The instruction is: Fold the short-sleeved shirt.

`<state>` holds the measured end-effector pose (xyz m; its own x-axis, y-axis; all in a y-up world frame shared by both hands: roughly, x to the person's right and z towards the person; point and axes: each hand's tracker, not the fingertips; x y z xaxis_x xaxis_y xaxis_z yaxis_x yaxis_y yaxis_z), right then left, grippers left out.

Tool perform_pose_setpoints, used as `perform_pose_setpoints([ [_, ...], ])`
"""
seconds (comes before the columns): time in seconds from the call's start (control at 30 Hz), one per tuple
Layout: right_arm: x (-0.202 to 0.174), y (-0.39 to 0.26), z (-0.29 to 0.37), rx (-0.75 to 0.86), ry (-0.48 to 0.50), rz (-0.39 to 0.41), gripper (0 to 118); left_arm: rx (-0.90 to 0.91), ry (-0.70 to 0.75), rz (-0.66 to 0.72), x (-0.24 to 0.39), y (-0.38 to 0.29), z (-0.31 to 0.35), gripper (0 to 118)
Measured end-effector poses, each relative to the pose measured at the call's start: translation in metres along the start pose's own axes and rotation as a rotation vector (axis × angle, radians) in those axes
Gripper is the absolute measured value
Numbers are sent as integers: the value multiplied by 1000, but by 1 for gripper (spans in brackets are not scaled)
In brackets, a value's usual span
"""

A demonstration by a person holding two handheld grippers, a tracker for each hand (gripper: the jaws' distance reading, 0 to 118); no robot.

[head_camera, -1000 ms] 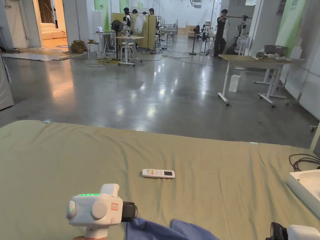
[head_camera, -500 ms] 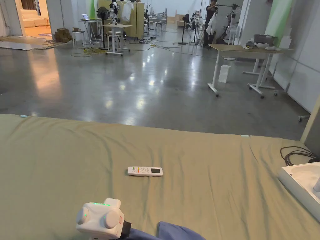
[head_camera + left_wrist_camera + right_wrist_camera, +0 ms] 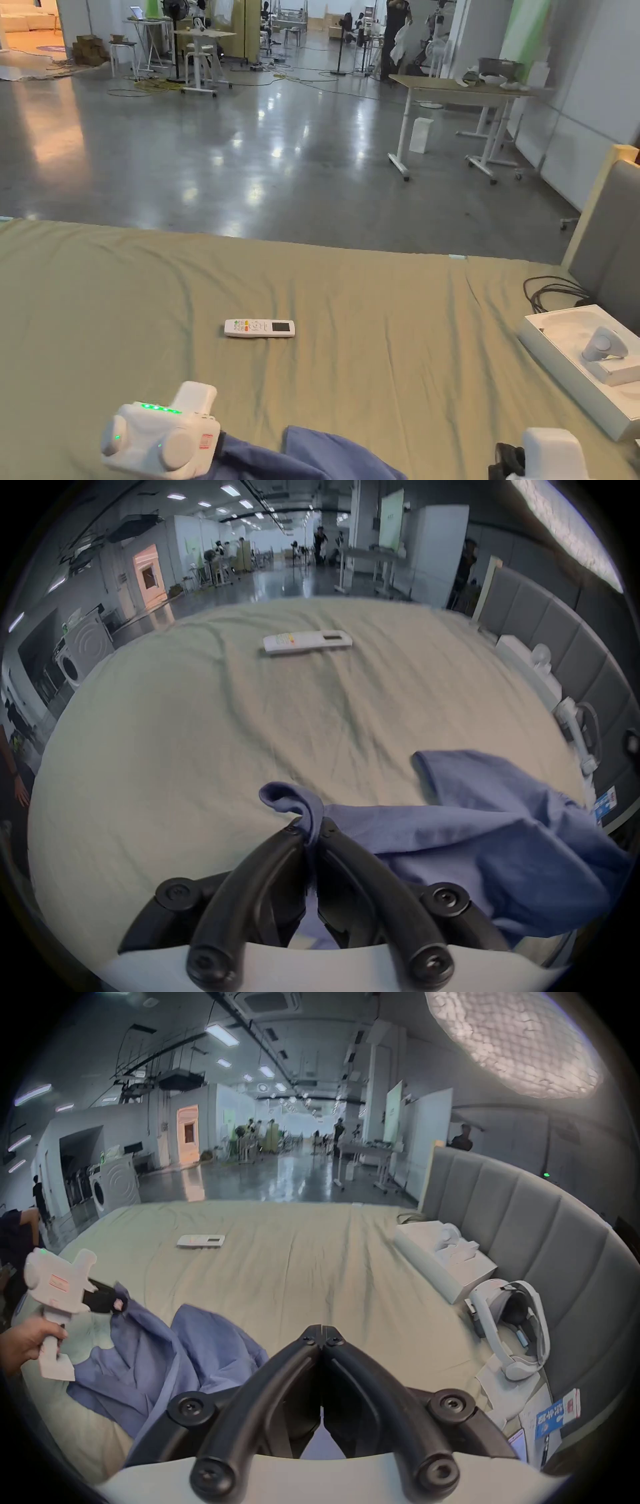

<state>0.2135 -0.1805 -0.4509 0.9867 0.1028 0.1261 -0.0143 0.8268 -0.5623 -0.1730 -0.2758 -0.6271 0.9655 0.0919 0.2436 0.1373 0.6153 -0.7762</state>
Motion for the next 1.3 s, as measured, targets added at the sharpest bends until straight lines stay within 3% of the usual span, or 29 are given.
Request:
perform_pose_setpoints([
  [0.13,2,12,-46,-143,72,47,3,105,-25,8,-3,-5,46,5],
  [0.37,-8,-9,-139,-476,121,203,52,173,-14,29,0,-32,96,5],
  [0.47,-9,-35,-163,-591,134,204,54,173,-7,40,0,-42,102,5],
  [0.53,-9,-52,-170,-613,163,149,55,165,-7,58,-3,-46,103,5],
  [0.6,-10,-51,-163,-555,136,146,53,157,-1,55,-2,-50,102,5],
  [0.73,-21,-54,-152,-515,138,204,25,138,6,53,-2,-54,102,5],
  [0.8,-25,-57,-150,-505,136,229,22,138,10,58,-2,-55,103,5],
  [0.87,-30,-58,-149,-498,127,246,0,137,13,66,-1,-56,104,5],
  [0.97,-27,-59,-142,-466,125,248,0,141,21,66,-1,-57,108,5],
  [1.13,-11,-37,-98,-280,166,99,0,165,20,65,-2,-55,124,5],
  [1.3,-4,-4,-46,-96,179,123,0,241,22,62,-3,-45,154,5],
])
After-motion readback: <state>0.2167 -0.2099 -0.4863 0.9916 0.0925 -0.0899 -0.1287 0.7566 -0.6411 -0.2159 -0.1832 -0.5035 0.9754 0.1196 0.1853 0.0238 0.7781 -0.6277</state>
